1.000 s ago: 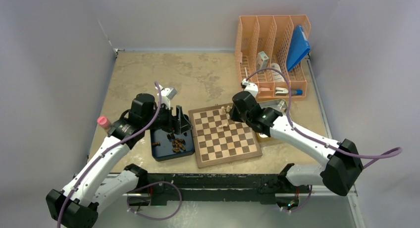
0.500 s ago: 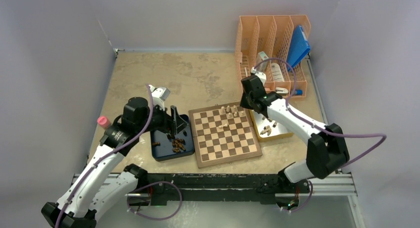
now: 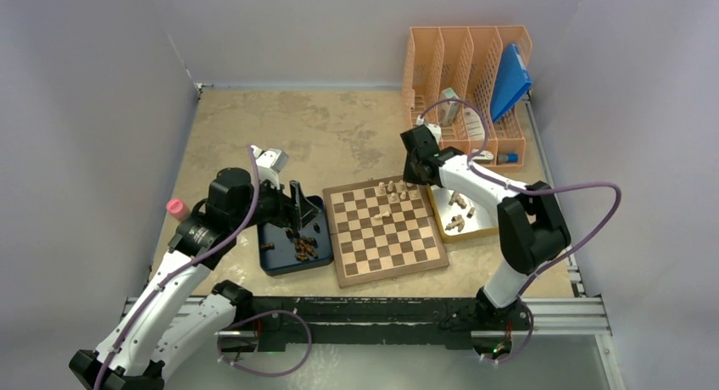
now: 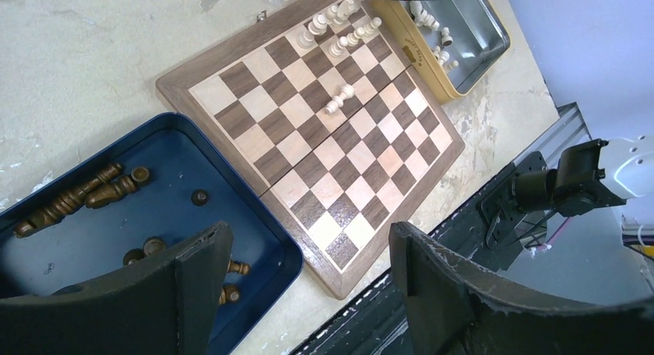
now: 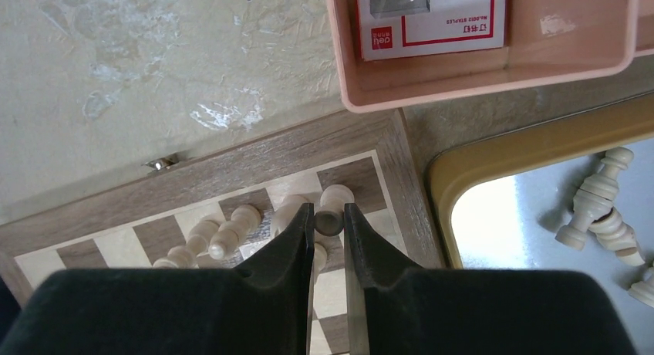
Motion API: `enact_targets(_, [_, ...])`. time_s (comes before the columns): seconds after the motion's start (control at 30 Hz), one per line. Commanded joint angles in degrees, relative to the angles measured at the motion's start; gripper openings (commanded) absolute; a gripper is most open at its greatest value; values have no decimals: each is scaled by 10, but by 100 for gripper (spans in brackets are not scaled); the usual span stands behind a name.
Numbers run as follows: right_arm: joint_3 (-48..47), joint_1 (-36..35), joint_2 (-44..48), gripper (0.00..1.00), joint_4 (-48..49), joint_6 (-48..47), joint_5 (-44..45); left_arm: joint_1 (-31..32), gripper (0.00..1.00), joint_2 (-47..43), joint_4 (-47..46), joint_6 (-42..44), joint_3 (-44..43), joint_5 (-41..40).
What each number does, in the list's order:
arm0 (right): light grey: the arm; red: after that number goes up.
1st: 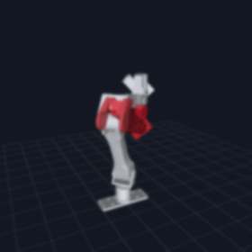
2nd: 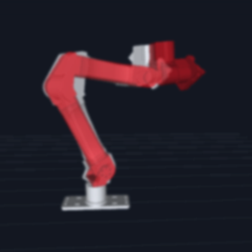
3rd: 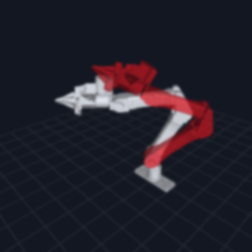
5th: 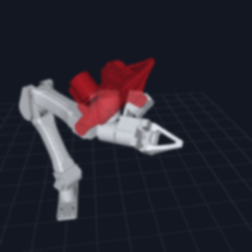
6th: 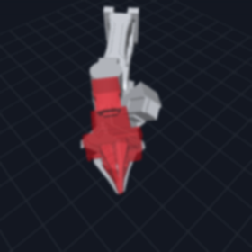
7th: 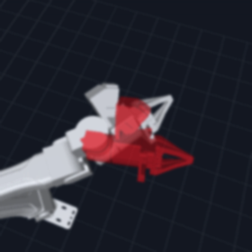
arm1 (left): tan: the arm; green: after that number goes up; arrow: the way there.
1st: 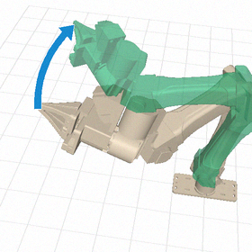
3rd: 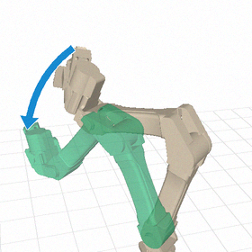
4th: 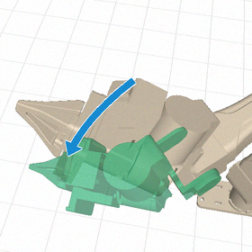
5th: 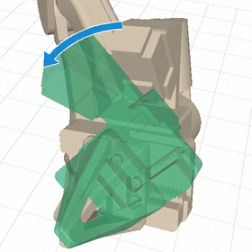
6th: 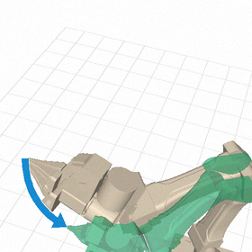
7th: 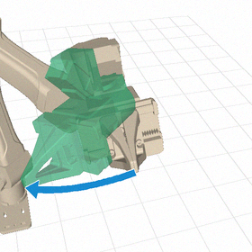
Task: Set up the chess pieces on the board
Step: Place the chess piece on the chessboard.
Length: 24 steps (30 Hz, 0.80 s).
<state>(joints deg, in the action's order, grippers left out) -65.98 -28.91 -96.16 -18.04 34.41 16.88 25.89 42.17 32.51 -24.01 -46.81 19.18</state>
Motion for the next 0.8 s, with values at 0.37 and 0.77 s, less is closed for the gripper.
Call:
enact_targets(0.37, [-25, 7, -14, 20, -11, -5, 21, 2, 75, -14, -7, -5, -6, -10])
enact_targets(0.77, [-15, 8, -16, 23, -5, -4, 10, 4, 75, -16, -7, -6, -5, -13])
